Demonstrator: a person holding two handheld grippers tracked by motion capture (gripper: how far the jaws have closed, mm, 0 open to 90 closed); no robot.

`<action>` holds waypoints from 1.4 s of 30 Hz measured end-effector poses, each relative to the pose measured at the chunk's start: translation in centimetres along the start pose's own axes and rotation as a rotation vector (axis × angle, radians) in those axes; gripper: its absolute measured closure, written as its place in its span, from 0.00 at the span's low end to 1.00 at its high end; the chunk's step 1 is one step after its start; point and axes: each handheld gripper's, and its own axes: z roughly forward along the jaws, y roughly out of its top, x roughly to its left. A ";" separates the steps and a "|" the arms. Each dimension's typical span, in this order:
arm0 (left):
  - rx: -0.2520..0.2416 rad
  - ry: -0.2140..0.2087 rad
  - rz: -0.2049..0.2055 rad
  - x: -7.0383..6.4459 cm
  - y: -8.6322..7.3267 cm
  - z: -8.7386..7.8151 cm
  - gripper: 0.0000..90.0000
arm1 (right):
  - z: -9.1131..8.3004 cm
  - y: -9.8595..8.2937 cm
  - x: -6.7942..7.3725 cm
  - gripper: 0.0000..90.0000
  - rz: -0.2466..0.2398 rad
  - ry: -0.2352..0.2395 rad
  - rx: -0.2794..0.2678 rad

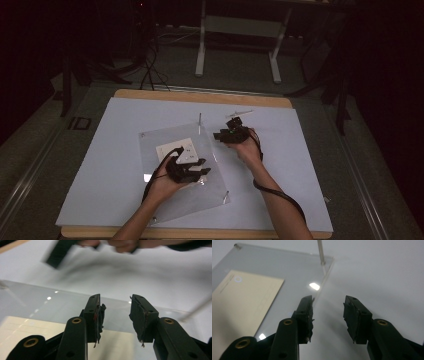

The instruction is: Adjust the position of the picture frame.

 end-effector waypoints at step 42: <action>0.051 0.223 -0.326 14.2 3.5 6.1 0.77 | -9.9 -10.4 5.4 0.70 -0.165 0.110 -0.054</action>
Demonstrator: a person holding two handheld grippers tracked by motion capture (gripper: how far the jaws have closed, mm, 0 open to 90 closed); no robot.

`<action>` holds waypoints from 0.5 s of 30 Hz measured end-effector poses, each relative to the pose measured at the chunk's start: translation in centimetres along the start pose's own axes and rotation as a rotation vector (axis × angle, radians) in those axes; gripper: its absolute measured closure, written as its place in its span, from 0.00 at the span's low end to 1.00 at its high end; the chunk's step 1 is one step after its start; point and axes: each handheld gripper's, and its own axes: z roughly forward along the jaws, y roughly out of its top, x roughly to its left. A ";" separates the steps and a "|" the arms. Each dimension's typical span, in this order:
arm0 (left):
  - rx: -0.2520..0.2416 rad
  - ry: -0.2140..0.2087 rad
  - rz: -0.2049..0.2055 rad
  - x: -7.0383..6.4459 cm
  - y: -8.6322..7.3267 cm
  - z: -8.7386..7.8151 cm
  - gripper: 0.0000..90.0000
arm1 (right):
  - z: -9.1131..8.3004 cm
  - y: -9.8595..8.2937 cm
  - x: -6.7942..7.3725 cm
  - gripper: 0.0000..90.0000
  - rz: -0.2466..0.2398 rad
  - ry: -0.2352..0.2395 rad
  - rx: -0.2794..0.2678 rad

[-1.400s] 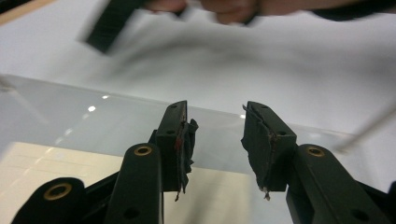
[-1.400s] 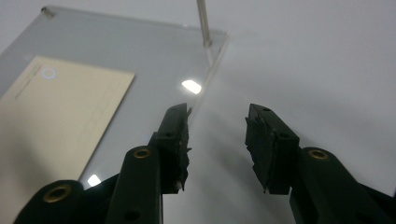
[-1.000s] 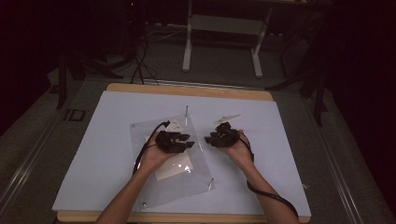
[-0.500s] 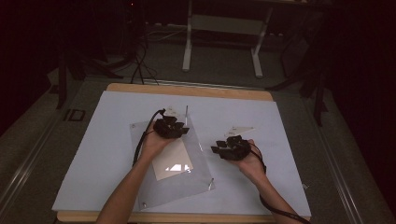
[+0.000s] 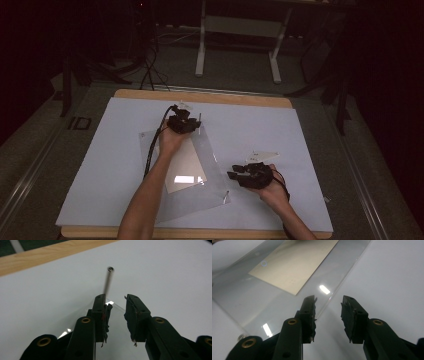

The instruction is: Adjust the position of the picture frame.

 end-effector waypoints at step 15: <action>0.059 0.059 -0.034 0.2 0.6 4.0 0.90 | -1.5 -2.7 0.9 0.74 -0.001 0.042 -0.004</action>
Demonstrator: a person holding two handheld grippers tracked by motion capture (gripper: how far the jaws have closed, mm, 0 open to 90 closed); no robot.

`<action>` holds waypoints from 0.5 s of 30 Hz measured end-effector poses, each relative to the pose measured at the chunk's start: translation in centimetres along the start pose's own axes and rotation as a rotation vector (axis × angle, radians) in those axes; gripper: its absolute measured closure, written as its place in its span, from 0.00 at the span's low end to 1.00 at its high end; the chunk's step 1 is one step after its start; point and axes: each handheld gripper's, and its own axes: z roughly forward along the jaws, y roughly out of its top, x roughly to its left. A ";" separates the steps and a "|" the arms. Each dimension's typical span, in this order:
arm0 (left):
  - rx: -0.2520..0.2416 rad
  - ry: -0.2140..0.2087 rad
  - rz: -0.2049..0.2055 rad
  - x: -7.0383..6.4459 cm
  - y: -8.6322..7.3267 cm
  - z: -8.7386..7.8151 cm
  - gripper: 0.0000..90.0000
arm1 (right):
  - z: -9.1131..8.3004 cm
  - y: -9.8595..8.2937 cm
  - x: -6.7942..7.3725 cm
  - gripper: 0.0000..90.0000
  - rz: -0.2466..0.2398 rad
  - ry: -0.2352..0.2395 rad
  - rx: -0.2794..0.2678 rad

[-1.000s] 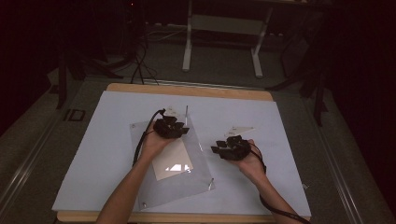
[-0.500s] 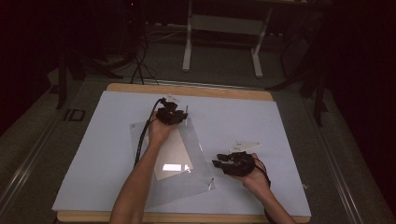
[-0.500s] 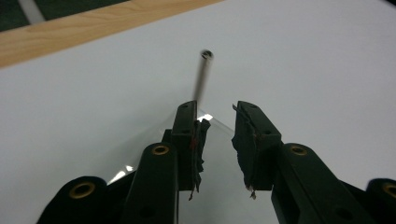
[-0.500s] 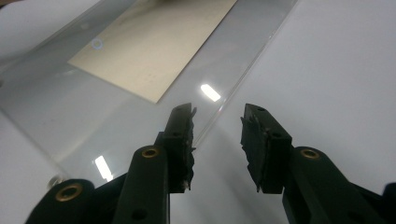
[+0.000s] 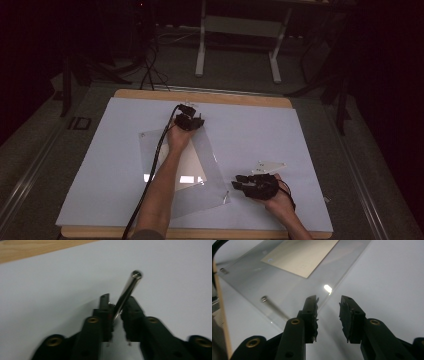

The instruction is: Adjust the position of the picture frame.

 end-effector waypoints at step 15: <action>0.004 0.039 0.016 -0.5 0.0 0.0 0.93 | 0.1 -1.2 1.8 0.81 -0.118 0.032 0.076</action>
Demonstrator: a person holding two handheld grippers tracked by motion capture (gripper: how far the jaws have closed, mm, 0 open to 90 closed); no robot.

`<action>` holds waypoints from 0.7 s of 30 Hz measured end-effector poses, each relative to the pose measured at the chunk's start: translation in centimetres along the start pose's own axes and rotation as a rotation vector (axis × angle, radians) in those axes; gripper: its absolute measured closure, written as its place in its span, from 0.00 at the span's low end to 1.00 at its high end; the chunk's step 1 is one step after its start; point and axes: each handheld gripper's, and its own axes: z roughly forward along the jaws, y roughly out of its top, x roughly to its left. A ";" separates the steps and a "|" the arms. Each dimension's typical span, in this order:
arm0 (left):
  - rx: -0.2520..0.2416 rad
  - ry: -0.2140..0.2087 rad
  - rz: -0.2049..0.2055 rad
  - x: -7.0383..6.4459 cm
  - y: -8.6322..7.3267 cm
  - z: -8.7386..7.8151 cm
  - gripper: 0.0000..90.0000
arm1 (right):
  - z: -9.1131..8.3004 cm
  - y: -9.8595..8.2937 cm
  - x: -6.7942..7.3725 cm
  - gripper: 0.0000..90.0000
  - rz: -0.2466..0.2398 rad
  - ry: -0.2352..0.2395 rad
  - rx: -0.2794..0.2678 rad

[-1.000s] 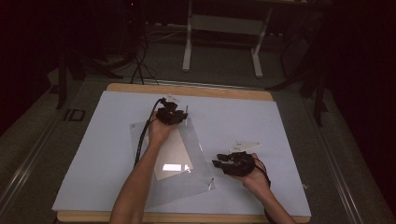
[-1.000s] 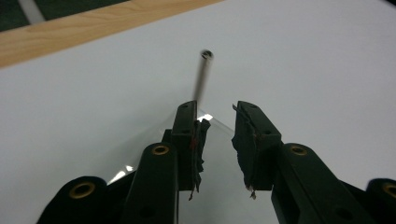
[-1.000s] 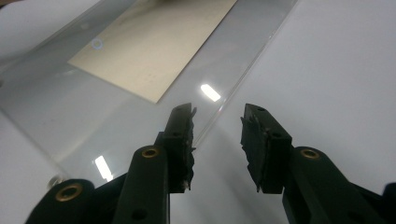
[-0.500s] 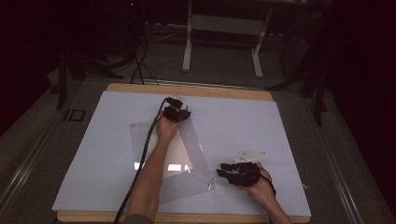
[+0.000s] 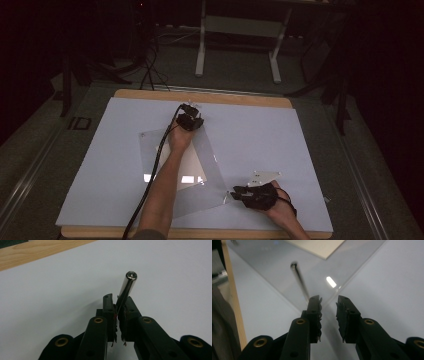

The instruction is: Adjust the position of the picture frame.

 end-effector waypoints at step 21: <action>0.001 0.014 0.000 -0.2 0.0 0.0 0.93 | 2.3 -0.1 2.6 0.92 -0.055 -0.032 -0.051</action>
